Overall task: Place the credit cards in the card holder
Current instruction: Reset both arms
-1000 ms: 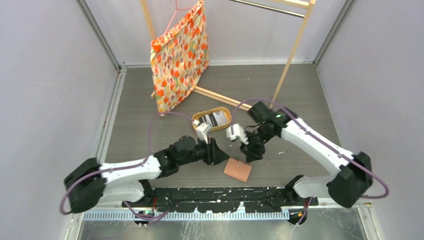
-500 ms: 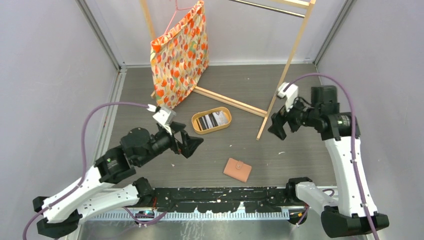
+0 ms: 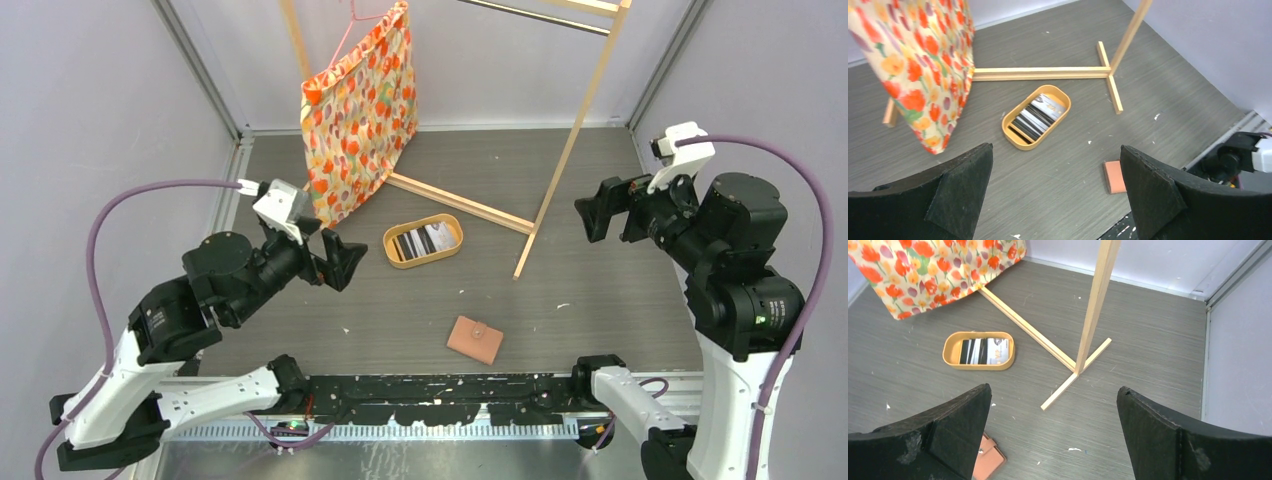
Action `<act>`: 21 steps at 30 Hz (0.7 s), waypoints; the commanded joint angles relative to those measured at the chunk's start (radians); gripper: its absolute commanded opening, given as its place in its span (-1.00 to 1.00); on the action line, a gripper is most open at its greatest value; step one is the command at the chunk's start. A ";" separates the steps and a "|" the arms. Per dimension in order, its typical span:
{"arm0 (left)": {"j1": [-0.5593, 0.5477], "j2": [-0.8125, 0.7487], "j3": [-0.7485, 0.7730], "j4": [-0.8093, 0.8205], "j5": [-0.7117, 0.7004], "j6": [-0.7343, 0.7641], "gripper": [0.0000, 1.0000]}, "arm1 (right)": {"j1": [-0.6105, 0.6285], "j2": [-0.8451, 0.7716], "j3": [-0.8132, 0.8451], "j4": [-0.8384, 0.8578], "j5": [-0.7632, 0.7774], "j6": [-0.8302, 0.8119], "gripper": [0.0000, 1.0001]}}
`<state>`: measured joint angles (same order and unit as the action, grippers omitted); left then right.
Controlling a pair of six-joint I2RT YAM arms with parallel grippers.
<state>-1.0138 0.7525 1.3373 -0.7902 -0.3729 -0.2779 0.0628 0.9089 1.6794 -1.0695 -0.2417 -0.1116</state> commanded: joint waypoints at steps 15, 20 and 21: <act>0.126 0.133 0.165 -0.003 -0.071 0.162 1.00 | -0.041 -0.035 0.005 0.056 0.060 0.171 1.00; 0.571 0.178 0.084 0.063 0.482 0.033 0.99 | -0.049 -0.049 -0.009 0.062 0.054 0.176 1.00; 0.648 0.176 0.061 0.086 0.579 0.003 0.98 | -0.049 -0.052 -0.008 0.062 0.059 0.178 1.00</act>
<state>-0.6170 0.9115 1.4570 -0.7994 -0.2409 -0.1768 0.0193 0.8658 1.6714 -1.0546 -0.1852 0.0460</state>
